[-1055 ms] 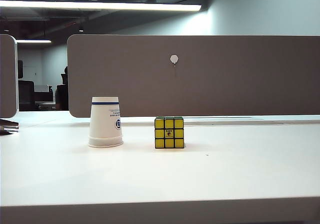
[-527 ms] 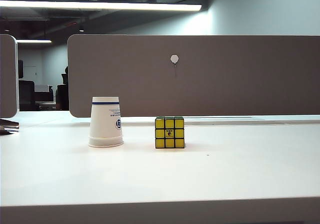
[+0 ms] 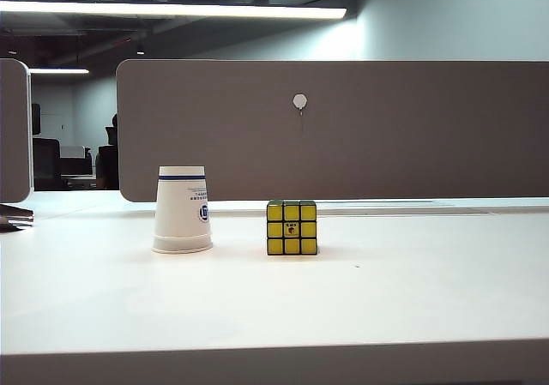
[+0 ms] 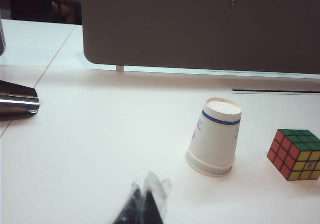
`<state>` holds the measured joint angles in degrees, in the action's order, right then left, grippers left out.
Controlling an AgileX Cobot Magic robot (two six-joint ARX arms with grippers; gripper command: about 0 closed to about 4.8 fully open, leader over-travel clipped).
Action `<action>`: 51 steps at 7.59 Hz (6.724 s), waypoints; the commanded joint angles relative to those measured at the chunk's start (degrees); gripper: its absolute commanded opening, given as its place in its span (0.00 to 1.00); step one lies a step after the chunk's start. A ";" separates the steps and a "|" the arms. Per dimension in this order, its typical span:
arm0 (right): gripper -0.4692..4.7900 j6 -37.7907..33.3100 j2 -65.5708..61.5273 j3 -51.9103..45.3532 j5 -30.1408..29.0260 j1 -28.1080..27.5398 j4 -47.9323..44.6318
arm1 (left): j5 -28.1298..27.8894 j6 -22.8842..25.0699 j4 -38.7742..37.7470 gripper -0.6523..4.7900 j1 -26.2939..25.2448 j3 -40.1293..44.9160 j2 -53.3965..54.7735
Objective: Carefully pick up the cup on the right and stack it on top of the cup on the left.
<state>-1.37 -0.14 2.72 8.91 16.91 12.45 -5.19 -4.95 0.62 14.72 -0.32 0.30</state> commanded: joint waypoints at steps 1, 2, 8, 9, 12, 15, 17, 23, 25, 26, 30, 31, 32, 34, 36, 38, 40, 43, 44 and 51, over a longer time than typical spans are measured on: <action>0.09 0.66 0.09 -1.22 -0.02 0.00 -0.98 | -2.69 -0.02 -1.81 0.11 0.00 -0.15 0.02; 0.09 1.16 0.09 -1.22 -0.02 0.02 -0.98 | -3.04 -0.02 -1.99 0.11 0.00 -0.15 0.02; 0.09 4.11 0.09 -2.16 -0.04 0.00 -2.45 | -4.02 0.00 -2.34 0.11 0.00 -0.15 0.02; 0.09 4.31 0.09 -2.16 -0.04 0.00 -2.45 | -4.02 0.00 -2.32 0.11 0.00 -0.15 0.02; 0.09 6.16 0.09 -2.19 -0.02 0.00 -2.51 | -4.00 0.02 -2.29 0.11 0.00 -0.15 0.02; 0.09 9.60 0.07 -2.21 0.20 -0.85 -3.30 | -3.98 0.02 -2.32 0.11 0.00 -0.15 0.02; 0.09 9.55 0.07 -2.21 0.17 -2.73 -5.20 | -3.91 0.02 -2.32 0.11 0.00 -0.15 0.02; 0.09 6.67 0.07 -2.23 -0.59 -13.16 -7.30 | -3.80 0.04 -2.34 0.11 0.00 -0.15 0.02; 0.09 4.44 0.07 -2.23 -8.09 -17.88 -5.92 | -3.83 0.24 -2.40 0.11 0.00 -0.09 0.02; 0.09 4.39 0.07 -2.23 -9.27 -17.86 -5.84 | -3.83 0.24 -2.40 0.11 0.00 -0.09 0.02; 0.09 4.35 0.07 -2.23 -13.66 -17.84 -5.79 | -3.85 0.24 -2.40 0.11 0.00 -0.09 0.02; 0.09 3.85 0.07 -2.25 -14.08 -17.81 -5.77 | -3.83 0.24 -2.40 0.11 0.00 -0.09 0.02; 0.09 3.58 0.07 -2.25 -14.67 -17.75 -5.68 | -3.83 0.24 -2.38 0.11 0.00 -0.09 0.02; 0.09 3.04 0.07 -2.23 -18.23 -17.73 -5.42 | -3.83 0.24 -2.34 0.11 0.00 -0.09 0.02; 0.09 2.34 0.07 -2.25 -20.06 -17.59 -6.78 | -3.80 0.22 -2.32 0.11 0.00 -0.09 0.02; 0.09 2.19 0.07 -2.25 -20.68 -17.14 -6.73 | -3.76 0.22 -2.29 0.11 0.00 -0.09 0.02; 0.09 2.49 0.07 -2.25 -20.39 -14.45 -6.71 | -3.78 0.24 -2.29 0.11 0.00 -0.09 0.02; 0.09 2.86 0.07 -2.23 -19.08 -13.42 -6.99 | -8.24 1.99 -4.24 0.11 -0.04 -0.07 0.00; 0.09 2.84 0.09 -2.25 -19.10 -13.42 -7.04 | -3.63 1.97 -4.39 0.11 -0.02 -0.07 0.00; 0.09 2.89 0.09 -2.23 -19.04 -13.42 -7.06 | 6.75 3.04 2.47 0.11 -0.02 -0.07 0.00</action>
<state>1.34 -0.14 0.45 -10.28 3.53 6.37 1.34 -2.17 2.00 14.72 -0.32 0.27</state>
